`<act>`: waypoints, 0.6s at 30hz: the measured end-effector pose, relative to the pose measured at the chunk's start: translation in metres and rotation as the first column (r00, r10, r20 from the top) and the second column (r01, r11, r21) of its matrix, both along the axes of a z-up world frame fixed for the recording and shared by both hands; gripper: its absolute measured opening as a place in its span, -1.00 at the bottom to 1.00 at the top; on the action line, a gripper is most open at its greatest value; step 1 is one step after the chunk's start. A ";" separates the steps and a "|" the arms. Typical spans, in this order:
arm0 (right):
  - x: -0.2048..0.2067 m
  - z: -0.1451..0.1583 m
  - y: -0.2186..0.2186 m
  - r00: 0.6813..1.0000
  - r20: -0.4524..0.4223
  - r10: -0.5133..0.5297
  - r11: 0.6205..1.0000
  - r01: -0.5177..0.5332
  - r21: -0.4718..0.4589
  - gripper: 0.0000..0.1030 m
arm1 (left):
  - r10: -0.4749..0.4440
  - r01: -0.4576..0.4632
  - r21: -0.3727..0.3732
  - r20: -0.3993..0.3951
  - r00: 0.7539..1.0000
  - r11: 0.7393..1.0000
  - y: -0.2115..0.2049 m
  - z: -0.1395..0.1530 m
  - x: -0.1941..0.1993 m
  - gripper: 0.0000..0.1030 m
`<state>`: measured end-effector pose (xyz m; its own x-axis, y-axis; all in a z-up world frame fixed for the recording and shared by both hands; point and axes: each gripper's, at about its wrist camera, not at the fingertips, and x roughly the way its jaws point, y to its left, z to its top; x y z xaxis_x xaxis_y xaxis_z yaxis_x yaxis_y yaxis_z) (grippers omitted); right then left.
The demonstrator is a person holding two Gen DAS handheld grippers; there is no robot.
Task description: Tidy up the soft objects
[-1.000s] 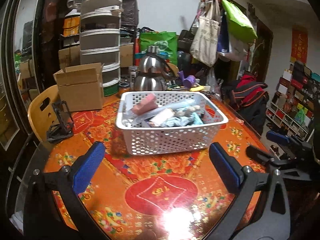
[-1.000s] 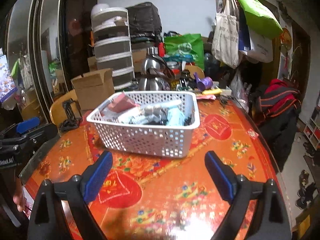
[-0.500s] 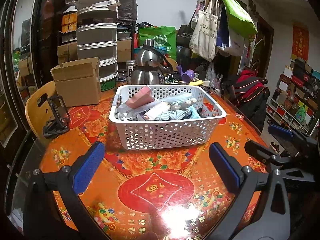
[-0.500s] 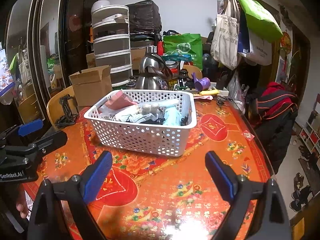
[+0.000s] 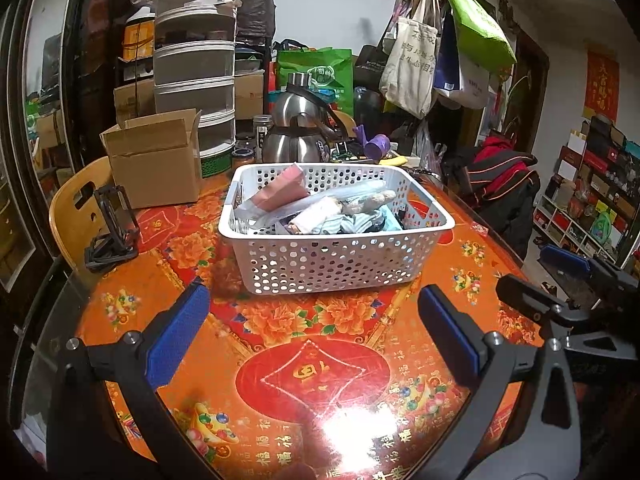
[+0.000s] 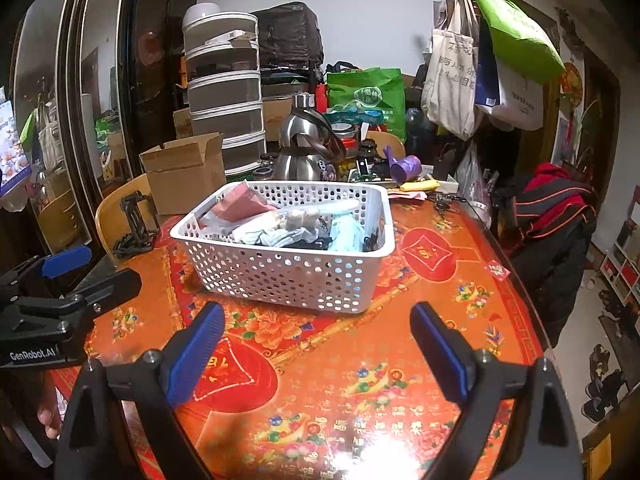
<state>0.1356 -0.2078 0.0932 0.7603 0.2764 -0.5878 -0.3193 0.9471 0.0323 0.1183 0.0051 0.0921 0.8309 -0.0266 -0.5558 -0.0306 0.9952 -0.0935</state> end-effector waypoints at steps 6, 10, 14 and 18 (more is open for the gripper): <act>-0.001 0.001 0.000 1.000 -0.001 -0.003 1.000 0.003 0.002 0.82 | 0.004 -0.004 -0.001 0.001 1.000 1.000 0.004 -0.001 -0.001 1.00; 0.000 0.000 0.000 1.000 -0.001 -0.002 1.000 0.002 0.000 0.82 | 0.001 -0.001 0.000 0.001 1.000 1.000 0.002 0.000 -0.001 1.00; -0.001 0.001 0.000 1.000 0.000 -0.003 1.000 0.003 -0.001 0.82 | -0.009 0.009 0.006 -0.006 1.000 1.000 0.002 -0.002 0.000 1.00; -0.001 0.000 0.000 1.000 0.000 -0.003 1.000 0.003 0.000 0.82 | -0.009 0.009 0.010 -0.006 1.000 1.000 0.001 -0.001 0.000 1.00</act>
